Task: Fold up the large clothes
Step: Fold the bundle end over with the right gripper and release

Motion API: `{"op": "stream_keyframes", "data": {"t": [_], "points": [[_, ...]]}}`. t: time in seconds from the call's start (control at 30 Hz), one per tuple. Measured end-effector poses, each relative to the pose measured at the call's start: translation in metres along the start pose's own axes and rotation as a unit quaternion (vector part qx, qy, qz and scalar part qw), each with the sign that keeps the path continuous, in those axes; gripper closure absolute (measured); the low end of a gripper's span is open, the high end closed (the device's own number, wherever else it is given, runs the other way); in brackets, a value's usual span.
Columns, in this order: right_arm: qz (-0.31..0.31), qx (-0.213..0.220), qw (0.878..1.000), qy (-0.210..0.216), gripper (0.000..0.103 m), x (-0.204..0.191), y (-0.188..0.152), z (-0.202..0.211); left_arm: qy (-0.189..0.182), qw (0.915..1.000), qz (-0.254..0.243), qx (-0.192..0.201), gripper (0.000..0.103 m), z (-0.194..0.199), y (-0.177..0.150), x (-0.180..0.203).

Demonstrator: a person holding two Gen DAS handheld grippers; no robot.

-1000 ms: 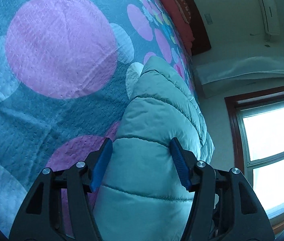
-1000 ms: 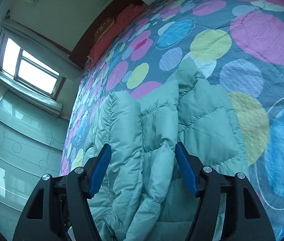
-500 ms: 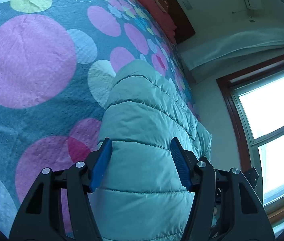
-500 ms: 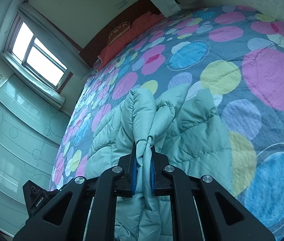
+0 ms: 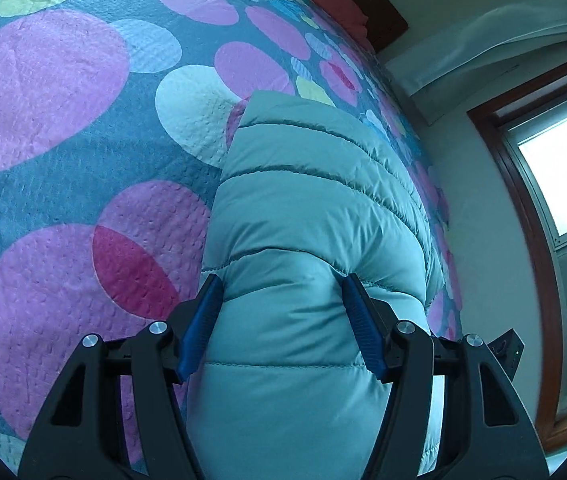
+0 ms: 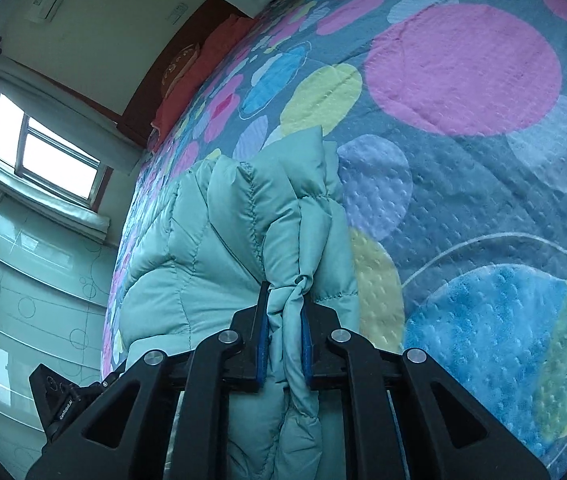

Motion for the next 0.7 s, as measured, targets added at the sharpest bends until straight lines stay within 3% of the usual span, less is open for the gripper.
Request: {"op": "stream_keyframes", "data": {"t": [0.1,0.23,0.27,0.43,0.47,0.53,0.7], "points": [[-0.022,-0.003,1.0,0.012,0.081,-0.001,-0.003,0.015,-0.008,0.9999,0.013,0.004,0.042,0.011,-0.001,-0.003],[-0.033,0.01,0.999,0.029,0.044,-0.014,-0.018,0.051,-0.025,0.9996,0.005,0.016,0.042,0.034,-0.01,-0.002],[-0.029,0.007,0.999,0.029,0.041,-0.018,-0.026,0.058,-0.027,0.9995,-0.005,0.019,0.042,0.038,-0.014,0.0],[-0.002,-0.03,1.0,-0.001,0.041,-0.022,-0.068,0.067,-0.021,0.9989,-0.034,0.025,0.042,0.049,-0.033,0.0],[0.003,-0.034,0.999,-0.015,0.043,-0.018,-0.073,0.065,-0.013,0.999,-0.035,0.023,0.042,0.047,-0.035,-0.003],[0.002,-0.049,0.998,-0.03,0.055,-0.007,-0.08,0.052,0.009,0.9994,-0.033,0.012,0.041,0.04,-0.039,-0.009],[-0.007,-0.052,0.998,-0.033,0.06,0.013,-0.092,0.029,0.035,0.9984,-0.043,-0.004,0.041,0.018,-0.047,-0.021]]}}
Point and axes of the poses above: each gripper's, at about its wrist camera, not at the fingertips, and z roughly against the way its jaws point, x to its right, y to its top, the point moved 9 cm from there along -z, roughly the way its jaws point, and after that the axes turned 6 degrees about z, right-handed, at the moved point
